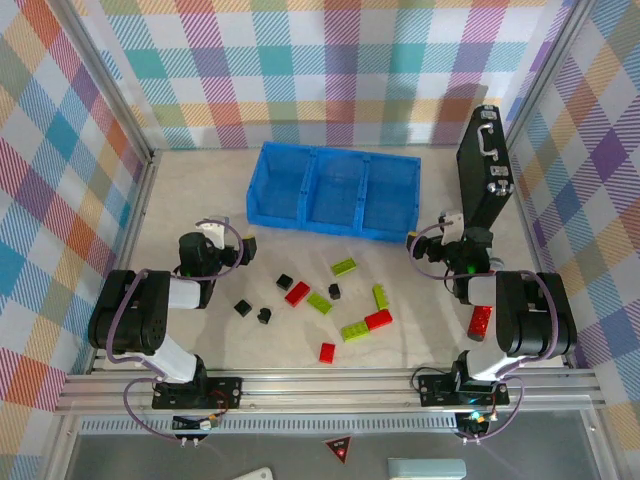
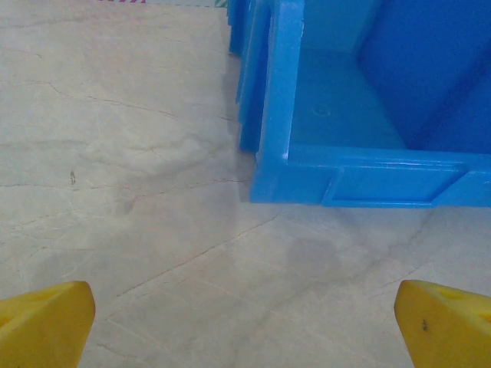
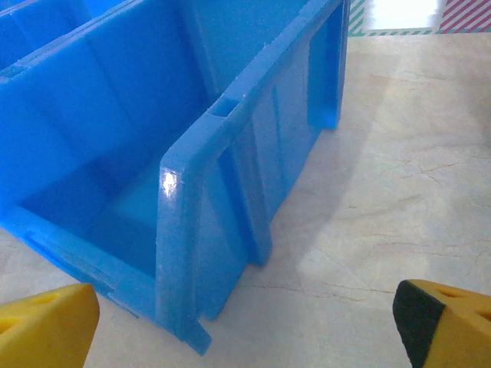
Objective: Sort the legos into containers by color
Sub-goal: Pick up the lego from the center of the table.
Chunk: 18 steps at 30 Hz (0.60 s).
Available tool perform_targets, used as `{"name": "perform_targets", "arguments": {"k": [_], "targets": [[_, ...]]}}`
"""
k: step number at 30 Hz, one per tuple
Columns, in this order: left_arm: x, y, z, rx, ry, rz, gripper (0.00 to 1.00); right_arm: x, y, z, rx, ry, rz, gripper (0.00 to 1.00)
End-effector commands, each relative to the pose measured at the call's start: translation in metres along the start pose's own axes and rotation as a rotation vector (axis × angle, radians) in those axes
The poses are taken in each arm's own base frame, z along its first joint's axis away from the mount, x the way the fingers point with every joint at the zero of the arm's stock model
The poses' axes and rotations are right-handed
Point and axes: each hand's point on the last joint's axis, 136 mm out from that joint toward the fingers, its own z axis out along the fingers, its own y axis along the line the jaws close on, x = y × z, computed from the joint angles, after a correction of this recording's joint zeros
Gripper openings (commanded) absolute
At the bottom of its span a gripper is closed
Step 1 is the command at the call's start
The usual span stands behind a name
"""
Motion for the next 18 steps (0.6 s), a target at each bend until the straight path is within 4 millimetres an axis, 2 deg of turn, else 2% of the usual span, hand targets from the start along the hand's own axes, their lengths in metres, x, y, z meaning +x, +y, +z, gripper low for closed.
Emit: {"name": "perform_targets", "arguments": {"k": [1,12,15,18], "targets": [[-0.005,-0.002,-0.003,0.017,-0.030,0.025,1.00,-0.002,0.005,-0.002,-0.025,-0.019,-0.023,0.99],[-0.004,-0.001,-0.003,0.015,-0.030,0.025,1.00,-0.002,0.005,-0.002,-0.025,-0.021,-0.022,0.99],[-0.005,0.018,-0.001,-0.091,-0.029,-0.016,1.00,-0.002,-0.005,-0.001,0.031,-0.015,0.005,0.99],[-0.006,0.021,-0.001,-0.111,-0.029,-0.023,1.00,-0.002,-0.007,-0.001,0.039,-0.015,0.008,0.99]]}}
